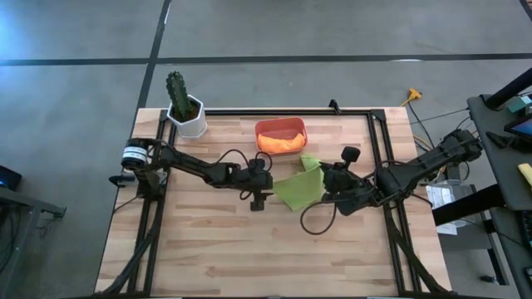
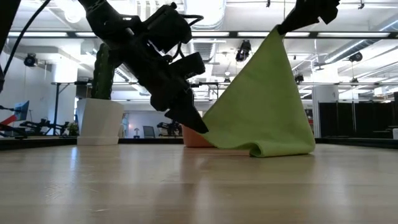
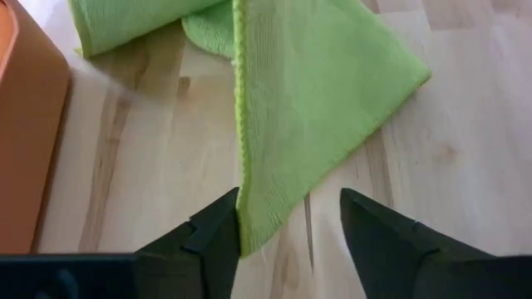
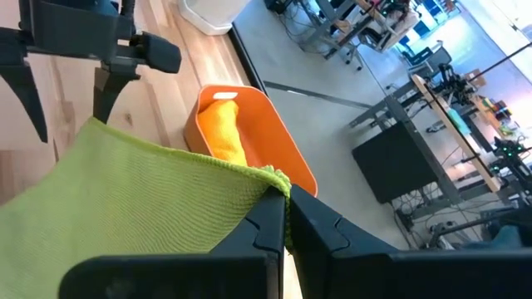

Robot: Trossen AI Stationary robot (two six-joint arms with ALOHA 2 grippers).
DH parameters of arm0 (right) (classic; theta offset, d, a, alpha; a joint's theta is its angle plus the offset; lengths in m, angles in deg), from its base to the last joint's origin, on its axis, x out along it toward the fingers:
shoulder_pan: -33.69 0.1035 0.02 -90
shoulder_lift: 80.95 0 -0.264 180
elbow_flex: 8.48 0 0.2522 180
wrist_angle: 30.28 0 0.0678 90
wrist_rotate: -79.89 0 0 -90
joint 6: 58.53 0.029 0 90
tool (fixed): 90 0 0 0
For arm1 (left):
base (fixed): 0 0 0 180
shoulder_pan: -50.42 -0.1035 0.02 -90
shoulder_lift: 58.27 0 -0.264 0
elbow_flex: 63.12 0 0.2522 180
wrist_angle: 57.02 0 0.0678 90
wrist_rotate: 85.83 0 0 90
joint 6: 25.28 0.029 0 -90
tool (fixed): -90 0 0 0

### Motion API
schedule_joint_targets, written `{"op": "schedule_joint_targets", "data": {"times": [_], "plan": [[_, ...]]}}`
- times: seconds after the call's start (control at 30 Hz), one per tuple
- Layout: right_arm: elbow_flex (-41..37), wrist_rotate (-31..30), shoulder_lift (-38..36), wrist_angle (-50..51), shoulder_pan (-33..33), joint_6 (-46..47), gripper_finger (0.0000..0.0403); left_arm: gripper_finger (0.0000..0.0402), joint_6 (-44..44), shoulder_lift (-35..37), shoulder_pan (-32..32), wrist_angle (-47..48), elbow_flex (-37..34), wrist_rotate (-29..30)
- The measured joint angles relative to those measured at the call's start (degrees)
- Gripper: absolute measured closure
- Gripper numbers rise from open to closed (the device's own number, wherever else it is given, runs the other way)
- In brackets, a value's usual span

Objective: Roll microfiber towels into tight, uniform cylinder then place into a basket
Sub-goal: Fold the green microfiber cloth

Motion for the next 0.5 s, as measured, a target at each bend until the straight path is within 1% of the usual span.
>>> {"op": "schedule_joint_targets", "data": {"times": [0.27, 0.5], "plan": [[0.0, 0.0, -0.01, -0.04, 0.0, 0.39, 0.0394, 0.0282, -0.31, 0.0, -0.13, -0.08, 0.03, -0.01], [0.0, 0.0, 0.0, -0.02, 0.0, 0.38, 0.0394, 0.0345, -0.34, 0.09, -0.28, 3.08, 0.14, 0.23]]}}
